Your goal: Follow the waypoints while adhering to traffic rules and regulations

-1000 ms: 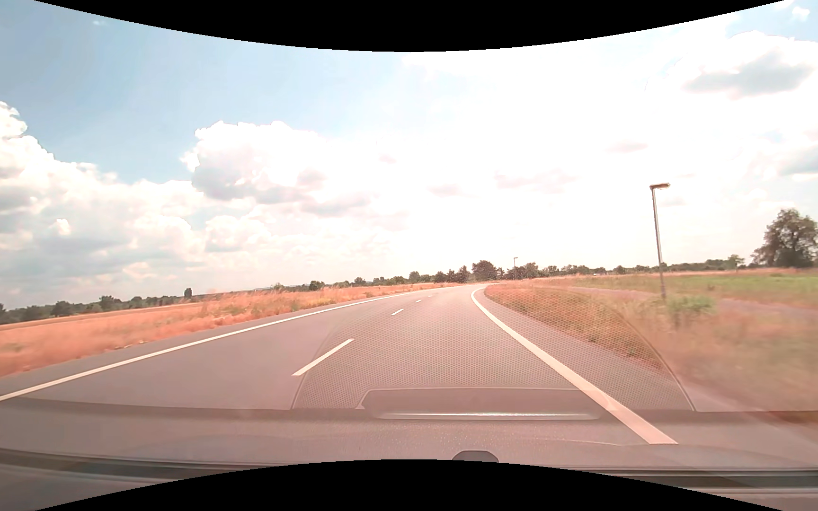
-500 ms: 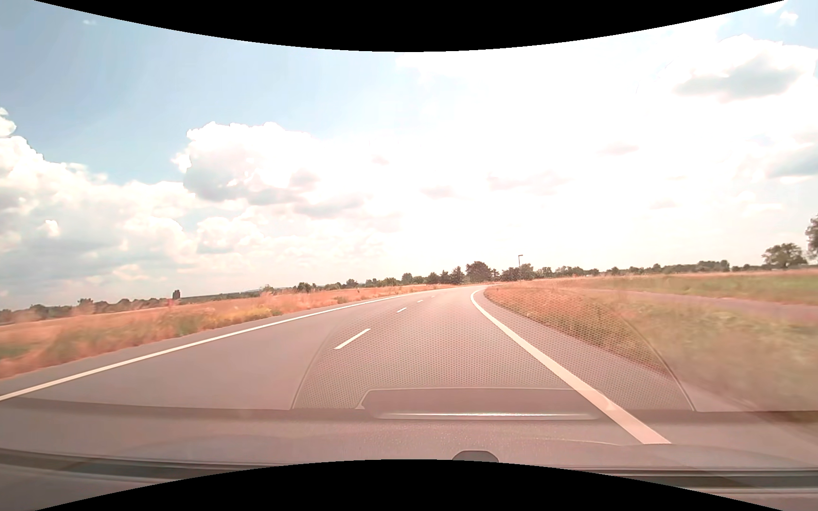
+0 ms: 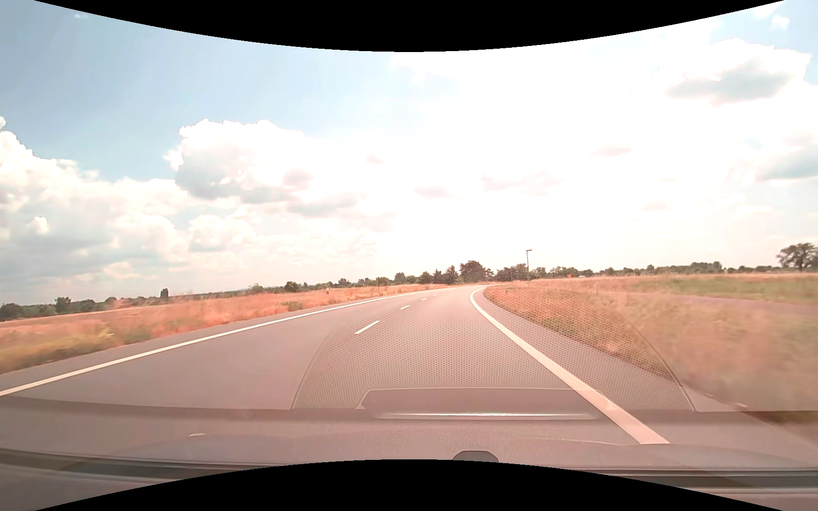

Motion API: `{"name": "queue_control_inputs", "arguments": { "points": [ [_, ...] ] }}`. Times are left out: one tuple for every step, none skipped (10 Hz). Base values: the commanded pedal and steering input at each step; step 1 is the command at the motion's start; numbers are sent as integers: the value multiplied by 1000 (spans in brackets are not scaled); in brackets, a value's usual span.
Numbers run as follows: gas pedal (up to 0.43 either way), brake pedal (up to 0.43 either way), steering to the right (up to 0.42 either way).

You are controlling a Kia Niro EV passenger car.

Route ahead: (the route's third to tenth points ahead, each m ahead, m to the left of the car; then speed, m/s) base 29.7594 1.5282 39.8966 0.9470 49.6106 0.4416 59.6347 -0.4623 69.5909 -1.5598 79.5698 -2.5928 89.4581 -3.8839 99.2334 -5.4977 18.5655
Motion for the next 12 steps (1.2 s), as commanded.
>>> {"name": "queue_control_inputs", "arguments": {
  "points": [
    [39,0,3],
    [39,0,3],
    [39,0,3],
    [39,0,3],
    [39,0,3],
    [39,0,3],
    [39,0,3],
    [39,0,3],
    [39,0,3],
    [39,0,3],
    [39,0,3],
    [39,0,3]
  ]
}}
